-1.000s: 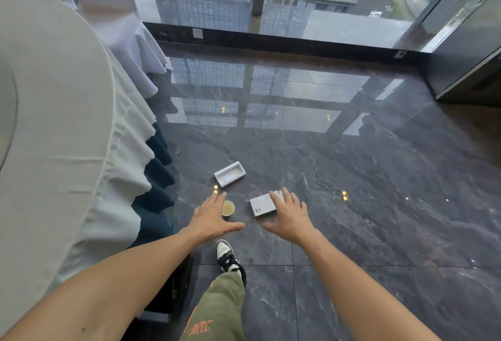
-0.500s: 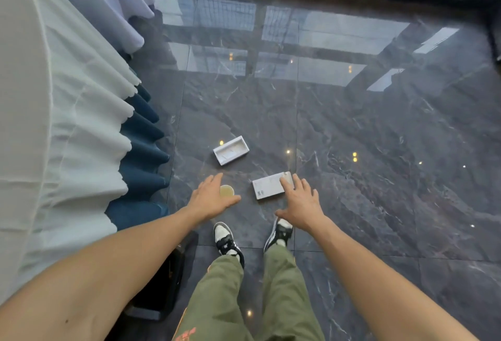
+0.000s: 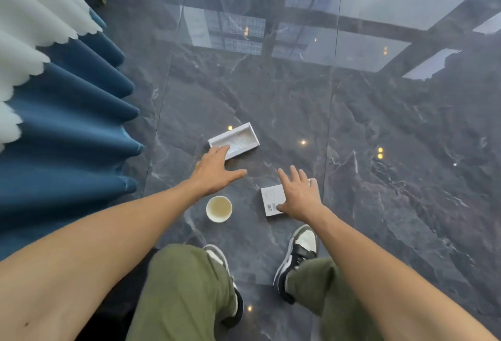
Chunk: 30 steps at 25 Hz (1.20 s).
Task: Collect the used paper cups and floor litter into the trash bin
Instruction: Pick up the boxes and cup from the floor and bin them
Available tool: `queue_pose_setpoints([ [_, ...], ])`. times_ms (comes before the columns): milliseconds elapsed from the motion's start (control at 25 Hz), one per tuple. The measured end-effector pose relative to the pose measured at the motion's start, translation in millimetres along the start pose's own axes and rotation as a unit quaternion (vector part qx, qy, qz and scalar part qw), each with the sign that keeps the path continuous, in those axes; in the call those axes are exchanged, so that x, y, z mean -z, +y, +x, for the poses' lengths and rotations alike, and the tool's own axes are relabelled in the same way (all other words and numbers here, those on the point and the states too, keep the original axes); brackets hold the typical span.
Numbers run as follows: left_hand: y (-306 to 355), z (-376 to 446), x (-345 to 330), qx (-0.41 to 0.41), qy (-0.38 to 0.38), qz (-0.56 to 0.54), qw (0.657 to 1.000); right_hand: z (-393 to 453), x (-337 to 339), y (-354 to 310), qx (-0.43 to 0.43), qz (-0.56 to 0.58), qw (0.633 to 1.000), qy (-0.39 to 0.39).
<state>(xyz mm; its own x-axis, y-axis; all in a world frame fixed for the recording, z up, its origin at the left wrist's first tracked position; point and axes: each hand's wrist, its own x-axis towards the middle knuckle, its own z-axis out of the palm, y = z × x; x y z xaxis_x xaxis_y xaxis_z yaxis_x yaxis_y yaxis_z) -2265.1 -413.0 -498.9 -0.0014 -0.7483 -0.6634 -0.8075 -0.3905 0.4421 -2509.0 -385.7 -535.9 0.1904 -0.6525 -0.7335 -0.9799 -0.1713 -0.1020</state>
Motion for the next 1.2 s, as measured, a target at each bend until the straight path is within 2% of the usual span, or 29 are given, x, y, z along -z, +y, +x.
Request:
queue_pose_setpoints([
  [120, -34, 87, -51, -0.007, 0.005, 0.011, 1.0, 81, -63, 15, 0.006, -0.012, 1.0, -0.026],
  [360, -92, 227, -120, -0.01, 0.02, 0.068, 0.997, 185, -159, 51, 0.024, -0.109, 0.99, -0.082],
  [480, -115, 265, -129, 0.0, 0.057, 0.12, 0.991, 210, -179, 62, 0.064, -0.144, 0.985, -0.073],
  [640, -142, 281, -136, 0.014, 0.076, 0.173, 0.982, 226, -180, 71, 0.103, -0.136, 0.984, -0.052],
  [760, -147, 283, -130, 0.053, 0.062, 0.17, 0.982, 230, -170, 69, 0.083, -0.083, 0.992, -0.042],
  [920, -152, 278, -124, 0.083, 0.032, 0.119, 0.989, 231, -153, 65, 0.035, 0.092, 0.995, 0.001],
  [960, -154, 276, -123, 0.076, 0.027, 0.114, 0.99, 230, -148, 63, 0.008, 0.176, 0.984, 0.036],
  [1000, -154, 274, -122, 0.062, 0.019, 0.104, 0.993, 229, -141, 60, -0.027, 0.278, 0.957, 0.076],
  [1080, -148, 270, -118, 0.025, 0.001, 0.061, 0.998, 228, -122, 50, -0.086, 0.475, 0.864, 0.145],
  [1120, -142, 268, -114, 0.015, 0.007, 0.02, 1.0, 228, -109, 45, -0.101, 0.543, 0.818, 0.162],
  [1200, -128, 257, -102, 0.014, 0.032, -0.088, 0.995, 231, -85, 35, -0.107, 0.631, 0.752, 0.157],
])
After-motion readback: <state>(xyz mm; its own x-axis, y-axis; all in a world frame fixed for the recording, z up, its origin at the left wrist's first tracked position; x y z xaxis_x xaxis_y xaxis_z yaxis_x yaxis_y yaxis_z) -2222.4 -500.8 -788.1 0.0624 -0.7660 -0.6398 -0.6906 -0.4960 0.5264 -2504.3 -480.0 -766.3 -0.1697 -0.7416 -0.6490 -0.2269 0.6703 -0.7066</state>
